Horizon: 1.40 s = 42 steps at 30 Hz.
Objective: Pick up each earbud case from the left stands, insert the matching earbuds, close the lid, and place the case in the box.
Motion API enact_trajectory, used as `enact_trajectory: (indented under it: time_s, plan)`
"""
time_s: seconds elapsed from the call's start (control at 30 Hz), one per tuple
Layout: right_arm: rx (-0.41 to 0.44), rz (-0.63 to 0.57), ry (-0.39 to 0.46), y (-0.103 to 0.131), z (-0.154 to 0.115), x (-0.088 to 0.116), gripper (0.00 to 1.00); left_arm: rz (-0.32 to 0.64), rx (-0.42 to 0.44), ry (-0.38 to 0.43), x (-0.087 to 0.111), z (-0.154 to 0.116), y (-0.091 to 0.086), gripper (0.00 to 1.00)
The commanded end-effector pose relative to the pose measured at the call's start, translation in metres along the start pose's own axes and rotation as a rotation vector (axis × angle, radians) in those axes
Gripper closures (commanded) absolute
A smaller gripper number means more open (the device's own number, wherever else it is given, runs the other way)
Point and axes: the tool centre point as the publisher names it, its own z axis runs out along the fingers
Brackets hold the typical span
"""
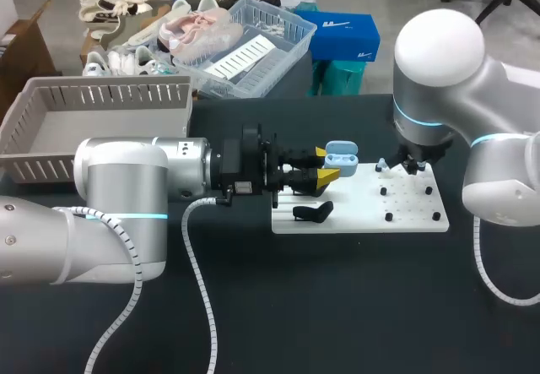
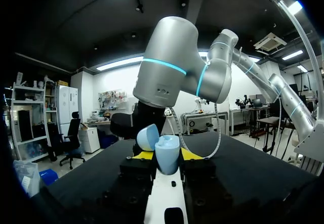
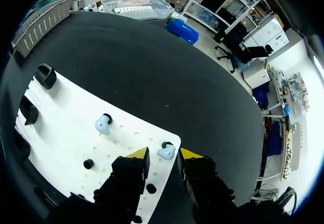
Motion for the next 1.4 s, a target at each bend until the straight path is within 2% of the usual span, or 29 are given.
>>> enact_trajectory:
  time_s: [0.03,0.6,0.73,1.07,1.4]
  plan:
    - [0.009,0.004,0.010,0.000,0.002,-0.003,0.66,0.000,0.000,0.000,0.001,0.001,0.001,1.00]
    - [0.024,0.017,0.022,0.000,0.005,-0.003,0.84,0.000,0.000,0.000,0.001,0.001,0.001,1.00]
    - [0.027,0.018,0.026,-0.001,0.006,-0.004,1.00,0.000,0.000,0.000,0.001,0.001,0.001,1.00]
    - [0.035,0.034,0.027,-0.003,-0.001,-0.003,1.00,0.000,0.000,0.000,0.001,0.001,0.001,1.00]
    - [-0.012,0.100,-0.002,-0.009,-0.031,0.008,1.00,0.000,0.000,0.000,0.001,0.001,0.001,1.00]
